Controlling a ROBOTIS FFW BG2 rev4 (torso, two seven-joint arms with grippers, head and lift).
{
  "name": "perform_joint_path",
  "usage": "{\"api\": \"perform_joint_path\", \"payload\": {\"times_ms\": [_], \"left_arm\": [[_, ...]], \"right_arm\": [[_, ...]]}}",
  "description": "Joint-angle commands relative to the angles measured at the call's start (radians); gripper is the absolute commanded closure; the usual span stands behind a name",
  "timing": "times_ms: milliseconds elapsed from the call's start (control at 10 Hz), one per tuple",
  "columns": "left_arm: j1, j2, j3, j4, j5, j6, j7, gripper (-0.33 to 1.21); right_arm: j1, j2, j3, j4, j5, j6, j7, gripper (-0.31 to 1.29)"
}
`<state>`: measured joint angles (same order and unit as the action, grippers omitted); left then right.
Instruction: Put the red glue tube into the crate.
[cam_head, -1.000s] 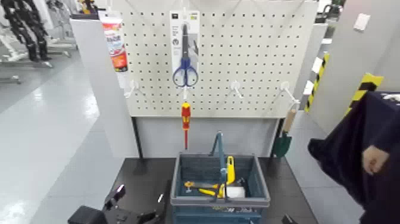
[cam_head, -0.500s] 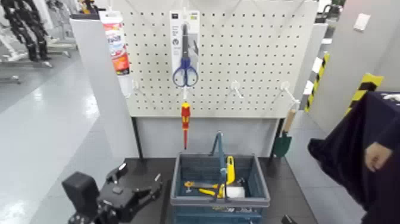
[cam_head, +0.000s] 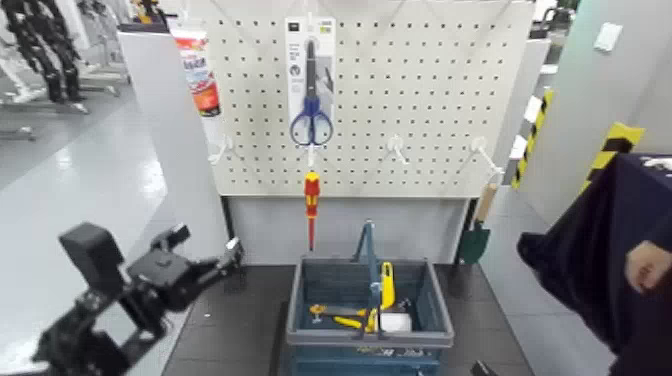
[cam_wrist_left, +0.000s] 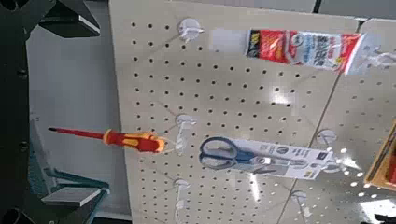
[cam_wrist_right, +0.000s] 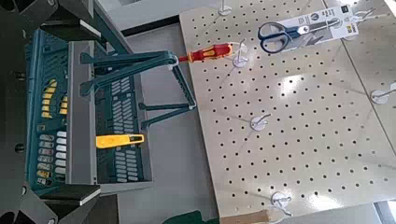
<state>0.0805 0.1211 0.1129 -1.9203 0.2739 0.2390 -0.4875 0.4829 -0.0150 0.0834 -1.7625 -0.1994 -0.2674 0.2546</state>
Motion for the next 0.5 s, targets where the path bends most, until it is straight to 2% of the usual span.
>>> {"api": "perform_joint_path", "payload": {"times_ms": [100,200,500], "left_arm": [[-0.113,0.026,0.053,0.023,0.022,0.069,-0.074,0.10],[-0.157,0.035,0.068,0.041,0.022,0.088,-0.108,0.10],[-0.288,0.095,0.060,0.118,0.019,0.111,-0.181,0.10]], "right_arm": [[-0.003,0.000,0.004,0.000,0.000,0.002,0.000,0.14],[-0.004,-0.002,0.007,0.000,0.000,0.005,0.000,0.14],[-0.012,-0.005,0.013,0.001,-0.002,0.013,0.000,0.14]]}}
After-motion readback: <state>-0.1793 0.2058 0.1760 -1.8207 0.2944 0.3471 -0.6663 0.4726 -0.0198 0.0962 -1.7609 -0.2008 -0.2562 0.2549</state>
